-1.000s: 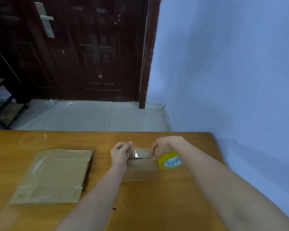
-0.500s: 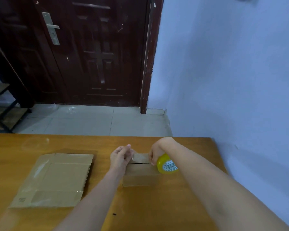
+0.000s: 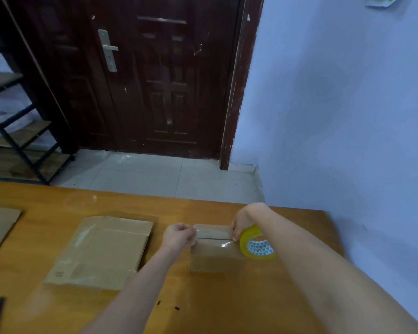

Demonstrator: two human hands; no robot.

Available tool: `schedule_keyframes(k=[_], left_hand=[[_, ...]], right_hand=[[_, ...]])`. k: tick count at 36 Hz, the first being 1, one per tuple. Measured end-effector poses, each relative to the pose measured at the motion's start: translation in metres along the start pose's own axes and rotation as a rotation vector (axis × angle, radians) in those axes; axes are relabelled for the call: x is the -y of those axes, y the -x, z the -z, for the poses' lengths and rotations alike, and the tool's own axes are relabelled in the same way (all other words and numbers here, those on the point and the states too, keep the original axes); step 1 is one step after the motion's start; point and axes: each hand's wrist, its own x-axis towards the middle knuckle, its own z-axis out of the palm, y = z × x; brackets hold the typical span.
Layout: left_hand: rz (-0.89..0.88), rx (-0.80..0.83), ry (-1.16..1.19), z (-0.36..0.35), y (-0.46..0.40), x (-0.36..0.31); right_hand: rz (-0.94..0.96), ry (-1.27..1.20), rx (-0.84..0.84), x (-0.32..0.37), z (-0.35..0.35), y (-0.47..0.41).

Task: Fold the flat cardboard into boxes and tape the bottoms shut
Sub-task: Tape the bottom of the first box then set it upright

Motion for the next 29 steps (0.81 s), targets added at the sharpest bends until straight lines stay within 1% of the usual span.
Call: schedule_keyframes(k=[4, 7, 12, 16, 21, 25, 29], left_hand=[[-0.054, -0.076, -0.133, -0.006, 0.004, 0.002], [-0.076, -0.124, -0.224, -0.011, 0.008, 0.003], [-0.079, -0.182, -0.310, -0.013, 0.008, 0.003], [-0.080, -0.234, -0.368, -0.014, 0.008, 0.003], [-0.108, -0.273, -0.424, -0.018, 0.011, 0.005], [-0.131, -0.305, -0.520, -0.022, 0.014, 0.006], [-0.132, -0.323, -0.559, -0.026, 0.015, 0.007]], right_hand=[[-0.024, -0.028, 0.003, -0.002, -0.002, 0.002], [-0.047, -0.041, -0.032, -0.007, -0.003, -0.005], [-0.109, -0.093, -0.087, -0.007, 0.001, -0.006], [-0.142, -0.078, -0.135, -0.004, 0.006, -0.008], [-0.174, -0.056, -0.100, -0.001, 0.010, -0.005], [-0.167, -0.028, -0.079, -0.006, 0.011, -0.002], [-0.153, -0.032, -0.071, -0.008, 0.015, 0.006]])
